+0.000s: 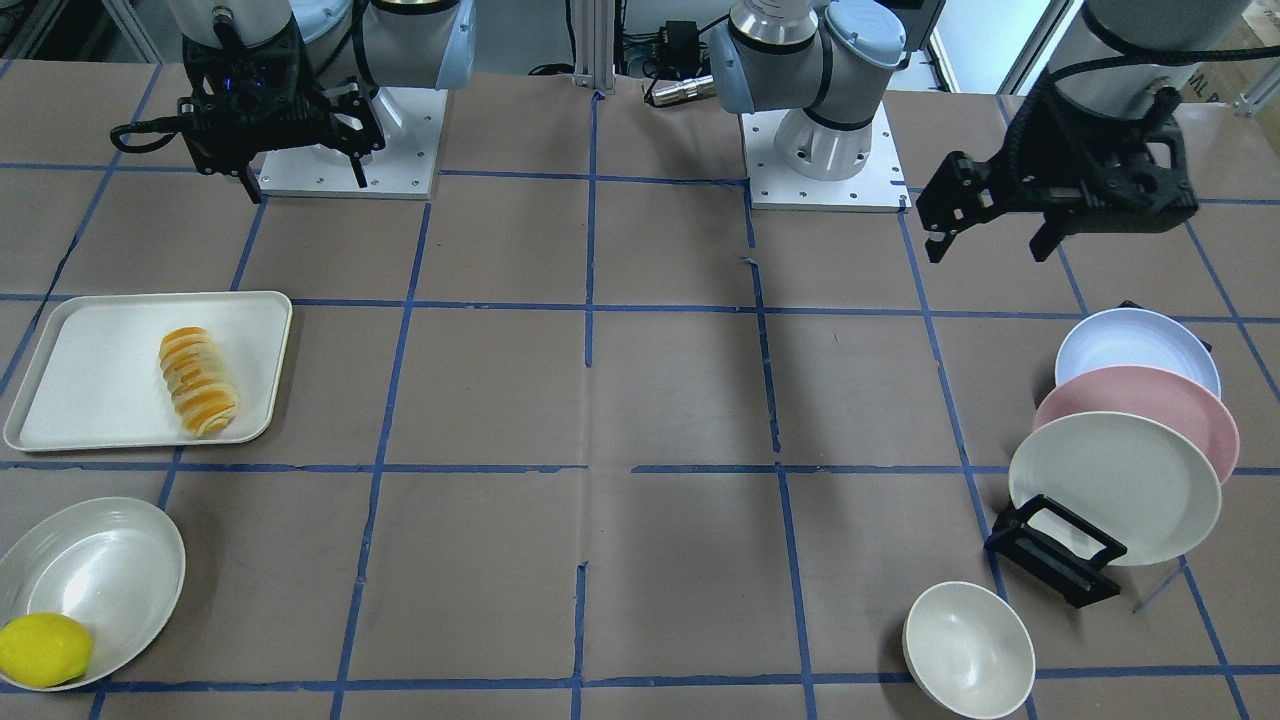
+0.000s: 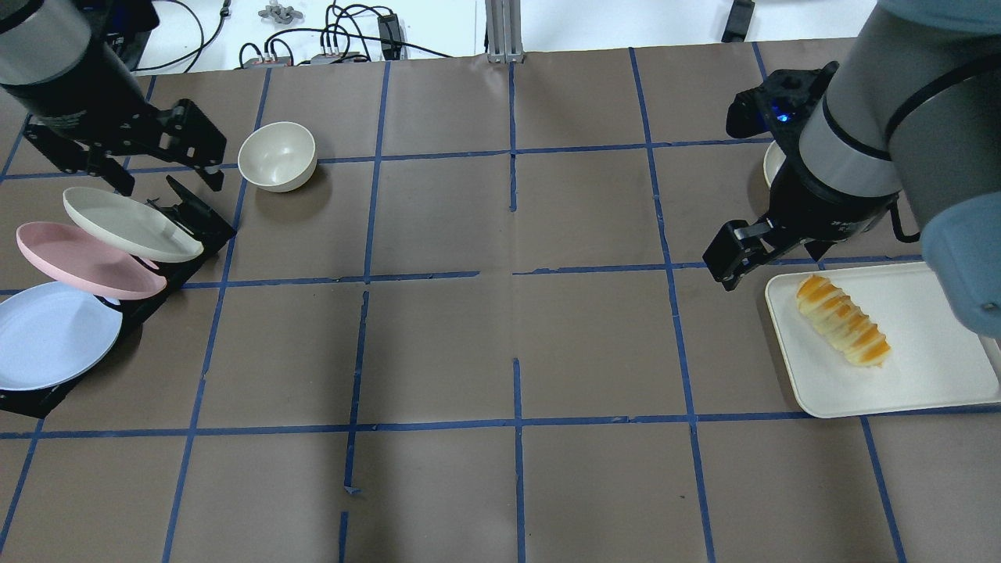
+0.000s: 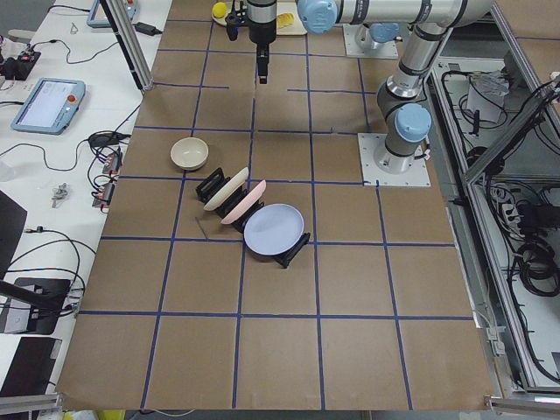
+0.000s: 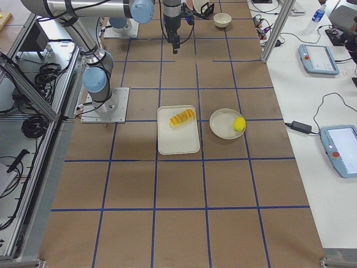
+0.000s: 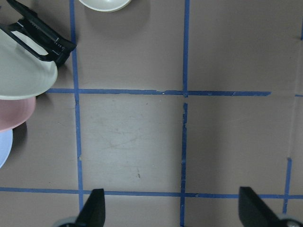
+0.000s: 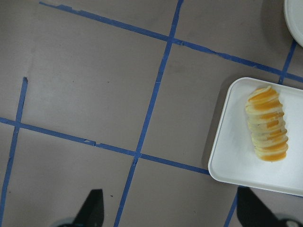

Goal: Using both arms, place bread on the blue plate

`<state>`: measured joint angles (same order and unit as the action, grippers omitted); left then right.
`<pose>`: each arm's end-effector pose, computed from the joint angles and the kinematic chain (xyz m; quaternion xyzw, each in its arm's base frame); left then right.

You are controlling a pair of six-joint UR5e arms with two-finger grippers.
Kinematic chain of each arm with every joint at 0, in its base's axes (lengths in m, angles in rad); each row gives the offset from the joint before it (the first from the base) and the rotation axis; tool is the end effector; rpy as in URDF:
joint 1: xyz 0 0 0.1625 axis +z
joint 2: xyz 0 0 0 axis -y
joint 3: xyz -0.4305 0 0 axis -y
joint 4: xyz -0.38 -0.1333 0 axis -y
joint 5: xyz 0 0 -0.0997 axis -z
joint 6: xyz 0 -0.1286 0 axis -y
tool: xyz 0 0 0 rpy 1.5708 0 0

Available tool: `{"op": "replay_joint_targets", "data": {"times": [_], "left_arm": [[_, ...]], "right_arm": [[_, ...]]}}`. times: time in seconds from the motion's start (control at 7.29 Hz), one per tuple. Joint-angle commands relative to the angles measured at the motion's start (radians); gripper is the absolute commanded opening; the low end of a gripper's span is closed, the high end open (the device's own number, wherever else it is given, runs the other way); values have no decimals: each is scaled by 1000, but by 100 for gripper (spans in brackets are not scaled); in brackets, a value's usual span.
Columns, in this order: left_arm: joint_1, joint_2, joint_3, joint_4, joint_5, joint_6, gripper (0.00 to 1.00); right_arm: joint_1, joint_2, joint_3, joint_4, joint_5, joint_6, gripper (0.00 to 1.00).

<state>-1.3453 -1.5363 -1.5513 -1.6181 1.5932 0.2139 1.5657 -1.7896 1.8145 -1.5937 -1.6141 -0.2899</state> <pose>-0.0231 -0.4825 0.4854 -0.0058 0.9999 -0.0008 0.0117 0.1258 -0.3865 0.4446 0.1419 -0.9896 -0.0042 0.0213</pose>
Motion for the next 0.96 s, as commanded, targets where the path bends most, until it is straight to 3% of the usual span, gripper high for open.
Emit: {"op": "replay_joint_targets", "data": {"times": [0.0,0.41,0.82], "left_arm": [[180,18,-10,-32,-1,219,100],[447,19,-12,-37,-10,550,100],[638,-121,17,-4,-50,792,100]], "right_arm": [[0,-5,3,0,0,0,100],[0,-5,5,0,0,0,100],[-1,-7,12,-2,-1,-2,100]]}}
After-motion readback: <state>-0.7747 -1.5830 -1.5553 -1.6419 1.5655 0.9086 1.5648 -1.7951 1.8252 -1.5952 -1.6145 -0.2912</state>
